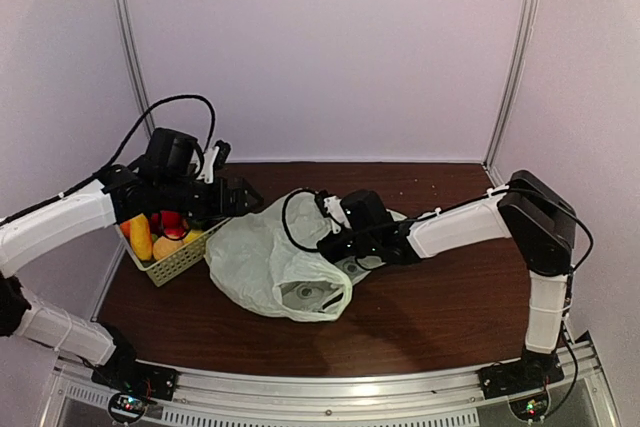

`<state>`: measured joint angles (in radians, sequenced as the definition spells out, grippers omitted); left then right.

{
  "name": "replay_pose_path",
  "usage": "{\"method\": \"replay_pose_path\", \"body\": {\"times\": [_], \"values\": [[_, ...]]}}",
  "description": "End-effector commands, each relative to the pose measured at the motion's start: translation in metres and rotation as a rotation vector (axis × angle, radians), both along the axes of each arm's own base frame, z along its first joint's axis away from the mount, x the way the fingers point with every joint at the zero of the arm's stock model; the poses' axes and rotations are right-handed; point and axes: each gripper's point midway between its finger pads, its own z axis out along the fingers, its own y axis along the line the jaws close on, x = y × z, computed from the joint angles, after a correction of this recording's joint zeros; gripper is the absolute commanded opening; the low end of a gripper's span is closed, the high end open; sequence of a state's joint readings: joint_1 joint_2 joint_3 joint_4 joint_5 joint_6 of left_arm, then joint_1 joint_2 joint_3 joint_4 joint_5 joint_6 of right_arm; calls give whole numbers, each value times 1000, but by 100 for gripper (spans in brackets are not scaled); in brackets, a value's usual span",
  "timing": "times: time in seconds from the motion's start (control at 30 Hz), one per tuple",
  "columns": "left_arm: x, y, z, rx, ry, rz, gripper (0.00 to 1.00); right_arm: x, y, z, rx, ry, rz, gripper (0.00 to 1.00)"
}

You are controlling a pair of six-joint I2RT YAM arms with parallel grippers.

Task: Untie the knot of the plastic bag and take out the fruit
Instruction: Reach into the gripper in the takeout bag.

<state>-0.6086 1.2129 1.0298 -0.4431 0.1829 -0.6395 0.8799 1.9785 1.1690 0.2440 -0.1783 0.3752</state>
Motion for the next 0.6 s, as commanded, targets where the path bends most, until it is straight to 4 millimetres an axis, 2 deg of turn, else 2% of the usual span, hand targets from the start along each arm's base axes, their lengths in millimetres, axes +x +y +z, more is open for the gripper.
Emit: {"method": "replay_pose_path", "body": {"times": [0.0,0.3,0.57], "values": [[41,-21,3,6,-62,-56,98,0,-1,12,28,-14,-22,97],[111,-47,-45,62,-32,-89,97,4,-1,17,29,-27,-33,97],[148,-67,-95,63,19,-114,98,12,8,16,31,-25,-45,96]]}}
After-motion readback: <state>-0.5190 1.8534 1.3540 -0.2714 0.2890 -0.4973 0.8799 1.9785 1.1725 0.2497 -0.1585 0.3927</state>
